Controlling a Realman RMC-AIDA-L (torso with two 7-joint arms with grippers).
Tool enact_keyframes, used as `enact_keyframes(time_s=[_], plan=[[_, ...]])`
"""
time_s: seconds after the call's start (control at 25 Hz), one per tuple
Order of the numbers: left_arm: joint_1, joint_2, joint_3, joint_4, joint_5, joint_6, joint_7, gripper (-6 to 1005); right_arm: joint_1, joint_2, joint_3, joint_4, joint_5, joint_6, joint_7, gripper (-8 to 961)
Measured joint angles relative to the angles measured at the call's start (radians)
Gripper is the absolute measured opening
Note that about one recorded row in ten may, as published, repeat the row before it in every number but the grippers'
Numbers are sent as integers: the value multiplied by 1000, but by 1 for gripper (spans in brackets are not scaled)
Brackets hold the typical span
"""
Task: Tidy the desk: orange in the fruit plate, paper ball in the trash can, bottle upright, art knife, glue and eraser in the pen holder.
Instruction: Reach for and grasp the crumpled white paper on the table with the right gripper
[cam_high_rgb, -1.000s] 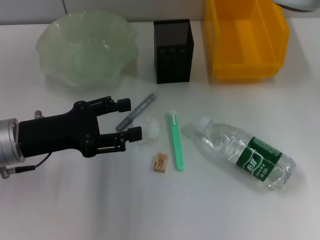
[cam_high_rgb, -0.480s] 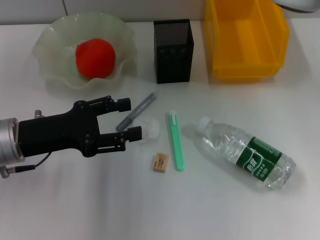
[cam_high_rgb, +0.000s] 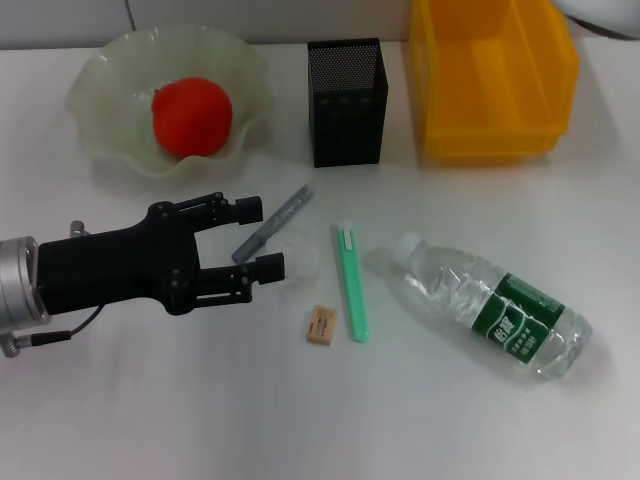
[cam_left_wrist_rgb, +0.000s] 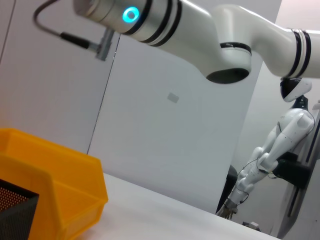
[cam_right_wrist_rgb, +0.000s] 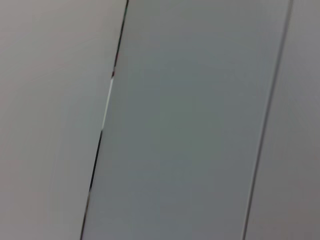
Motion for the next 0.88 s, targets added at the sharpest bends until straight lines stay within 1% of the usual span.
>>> enact_keyframes(time_s=[0.12, 0.16, 0.2, 0.32, 0.36, 0.4, 0.44, 0.52, 0.56, 0.6, 0.68, 0.72, 0.76, 0.8, 0.88], plan=[[0, 0, -1, -3, 0, 0, 2, 809, -99, -4, 0, -94, 58, -84, 7, 666], [0, 0, -1, -4, 0, 0, 6, 809, -169, -8, 1, -145, 96, -166, 13, 665], [0, 0, -1, -4, 0, 0, 6, 809, -169, -8, 1, -145, 96, -166, 13, 665], [3, -4, -6, -4, -1, 0, 13, 809, -267, -16, 11, -193, 117, -293, 62, 665], [4, -7, -10, -4, -1, -1, 14, 809, -332, -27, 22, -217, 114, -393, 126, 665], [4, -7, -10, -4, -1, -1, 14, 809, -332, -27, 22, -217, 114, -393, 126, 665], [5, -8, -10, -4, -1, -1, 14, 809, -358, -35, 27, -222, 112, -436, 156, 664], [6, -10, -10, -4, -2, -5, 14, 809, -411, -61, 36, -224, 107, -541, 233, 664], [6, -12, -10, -4, -2, -10, 14, 809, -455, -92, 53, -222, 72, -627, 329, 664], [6, -12, -10, -4, -2, -10, 14, 809, -455, -92, 53, -222, 72, -627, 329, 664], [7, -12, -10, -4, -2, -12, 14, 809, -491, -124, 97, -214, -14, -709, 426, 664], [9, -12, -10, -4, -2, -14, 14, 809, -505, -136, 139, -209, -79, -753, 478, 663], [10, -12, -10, -4, -2, -16, 12, 809, -525, -149, 251, -201, -220, -828, 565, 663], [10, -12, -10, -4, -2, -16, 12, 809, -525, -149, 251, -201, -220, -828, 565, 663], [11, -12, -10, -4, -2, -17, 10, 809, -537, -155, 365, -200, -387, -901, 648, 663]])
